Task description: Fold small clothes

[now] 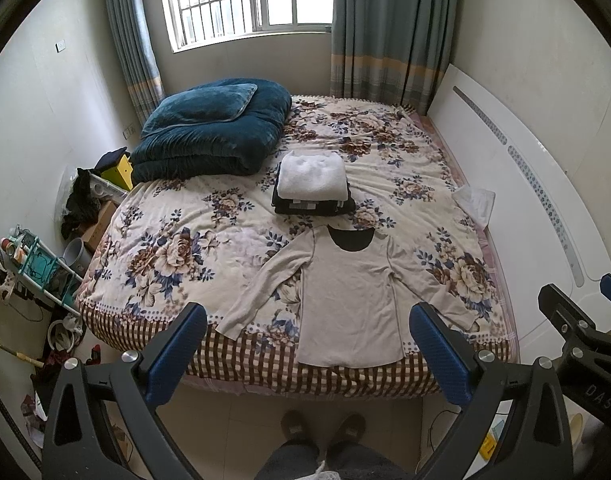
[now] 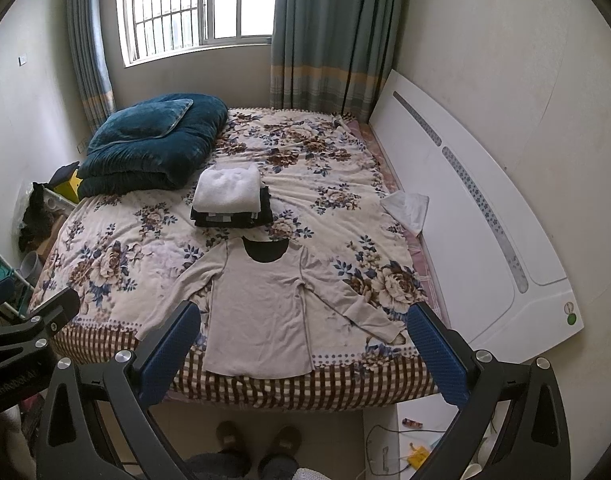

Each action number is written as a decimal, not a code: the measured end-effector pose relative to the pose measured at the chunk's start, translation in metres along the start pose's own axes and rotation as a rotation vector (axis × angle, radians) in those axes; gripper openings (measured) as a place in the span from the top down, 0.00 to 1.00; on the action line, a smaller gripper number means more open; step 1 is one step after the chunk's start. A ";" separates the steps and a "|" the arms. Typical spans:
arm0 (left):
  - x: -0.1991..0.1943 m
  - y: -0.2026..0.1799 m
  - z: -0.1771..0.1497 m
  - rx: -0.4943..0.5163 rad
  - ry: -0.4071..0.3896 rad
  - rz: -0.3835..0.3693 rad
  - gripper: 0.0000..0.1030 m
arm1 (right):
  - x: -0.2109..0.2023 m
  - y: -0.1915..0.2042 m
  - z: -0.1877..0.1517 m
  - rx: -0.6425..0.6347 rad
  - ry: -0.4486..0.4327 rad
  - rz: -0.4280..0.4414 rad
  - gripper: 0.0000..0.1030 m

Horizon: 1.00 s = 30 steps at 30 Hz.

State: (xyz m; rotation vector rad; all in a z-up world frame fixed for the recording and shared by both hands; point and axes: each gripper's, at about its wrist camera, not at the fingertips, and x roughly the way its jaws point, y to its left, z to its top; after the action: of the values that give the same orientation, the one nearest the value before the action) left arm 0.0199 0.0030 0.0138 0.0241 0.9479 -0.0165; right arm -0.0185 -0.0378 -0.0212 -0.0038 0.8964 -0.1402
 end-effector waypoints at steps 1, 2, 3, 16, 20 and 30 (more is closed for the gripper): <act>-0.001 0.001 -0.003 0.000 0.000 -0.001 0.00 | 0.000 0.000 0.000 0.000 0.000 -0.001 0.00; 0.000 0.000 0.000 0.001 -0.001 -0.001 0.00 | 0.000 0.000 0.000 -0.001 0.002 0.001 0.00; 0.000 0.000 0.000 0.002 -0.001 0.000 0.00 | 0.001 0.001 0.001 0.000 0.006 0.001 0.00; 0.025 0.002 0.005 0.006 -0.013 0.031 0.00 | 0.027 0.006 0.010 0.040 0.040 -0.007 0.00; 0.073 0.007 0.017 0.023 -0.040 0.040 0.00 | 0.082 -0.020 0.001 0.164 0.084 -0.047 0.00; 0.265 -0.043 0.037 0.068 0.102 -0.052 0.00 | 0.286 -0.161 -0.095 0.614 0.302 -0.243 0.00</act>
State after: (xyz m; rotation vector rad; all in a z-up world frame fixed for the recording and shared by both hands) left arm 0.2039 -0.0424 -0.1806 0.0639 1.0500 -0.0967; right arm 0.0646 -0.2277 -0.2932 0.4926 1.1220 -0.6519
